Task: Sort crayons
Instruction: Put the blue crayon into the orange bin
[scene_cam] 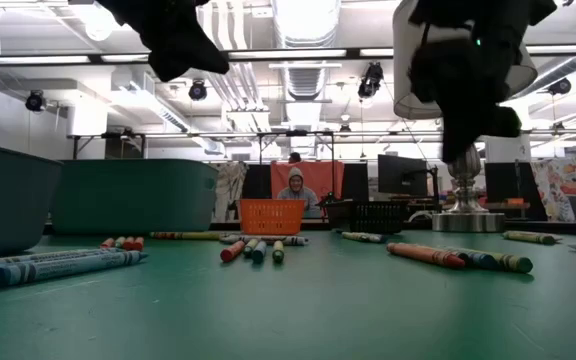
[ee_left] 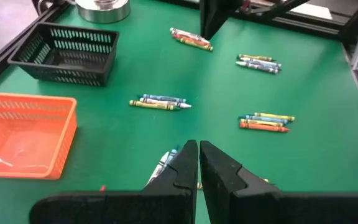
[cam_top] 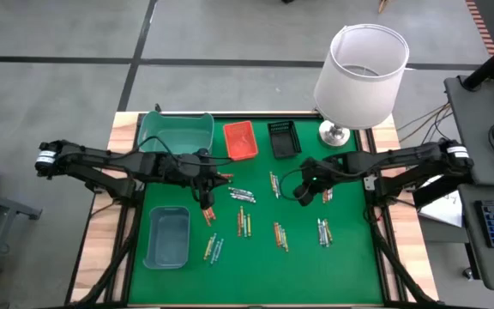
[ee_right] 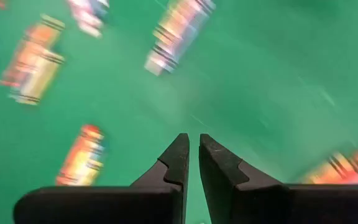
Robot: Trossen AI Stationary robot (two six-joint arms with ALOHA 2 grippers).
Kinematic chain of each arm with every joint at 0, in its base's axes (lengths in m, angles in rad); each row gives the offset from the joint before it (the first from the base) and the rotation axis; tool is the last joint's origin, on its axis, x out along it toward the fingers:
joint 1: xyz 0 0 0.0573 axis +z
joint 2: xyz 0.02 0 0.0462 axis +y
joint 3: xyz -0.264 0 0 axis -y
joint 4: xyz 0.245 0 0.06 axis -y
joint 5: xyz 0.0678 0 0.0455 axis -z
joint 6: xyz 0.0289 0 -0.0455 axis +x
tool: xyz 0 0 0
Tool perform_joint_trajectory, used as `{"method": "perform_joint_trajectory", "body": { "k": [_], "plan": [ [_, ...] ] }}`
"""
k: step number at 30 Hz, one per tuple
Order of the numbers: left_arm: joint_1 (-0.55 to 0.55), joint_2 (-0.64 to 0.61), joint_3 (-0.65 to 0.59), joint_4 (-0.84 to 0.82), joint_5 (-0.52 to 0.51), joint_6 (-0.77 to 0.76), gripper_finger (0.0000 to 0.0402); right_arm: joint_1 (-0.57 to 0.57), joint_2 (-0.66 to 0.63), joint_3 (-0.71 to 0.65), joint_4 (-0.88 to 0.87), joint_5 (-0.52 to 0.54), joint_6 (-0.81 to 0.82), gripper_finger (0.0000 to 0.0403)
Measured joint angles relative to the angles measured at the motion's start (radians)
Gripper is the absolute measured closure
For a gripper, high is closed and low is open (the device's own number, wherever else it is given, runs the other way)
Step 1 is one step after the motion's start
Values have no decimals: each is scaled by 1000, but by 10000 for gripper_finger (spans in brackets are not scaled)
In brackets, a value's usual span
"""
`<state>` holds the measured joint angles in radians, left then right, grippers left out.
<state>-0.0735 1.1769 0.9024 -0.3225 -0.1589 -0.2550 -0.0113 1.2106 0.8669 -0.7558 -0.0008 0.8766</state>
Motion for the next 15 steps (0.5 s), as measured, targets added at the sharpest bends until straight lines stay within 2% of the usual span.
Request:
{"method": "perform_joint_trajectory", "body": {
  "k": [7,11,15],
  "plan": [
    [-14,-38,-1,-3,-16,4,401,0,97,78,-336,39,32,374],
    [-13,-74,-1,-46,-21,20,401,-1,128,100,-368,79,54,374],
    [-12,-127,-2,-115,-92,44,401,-10,159,118,-353,79,92,360]
  ]
}}
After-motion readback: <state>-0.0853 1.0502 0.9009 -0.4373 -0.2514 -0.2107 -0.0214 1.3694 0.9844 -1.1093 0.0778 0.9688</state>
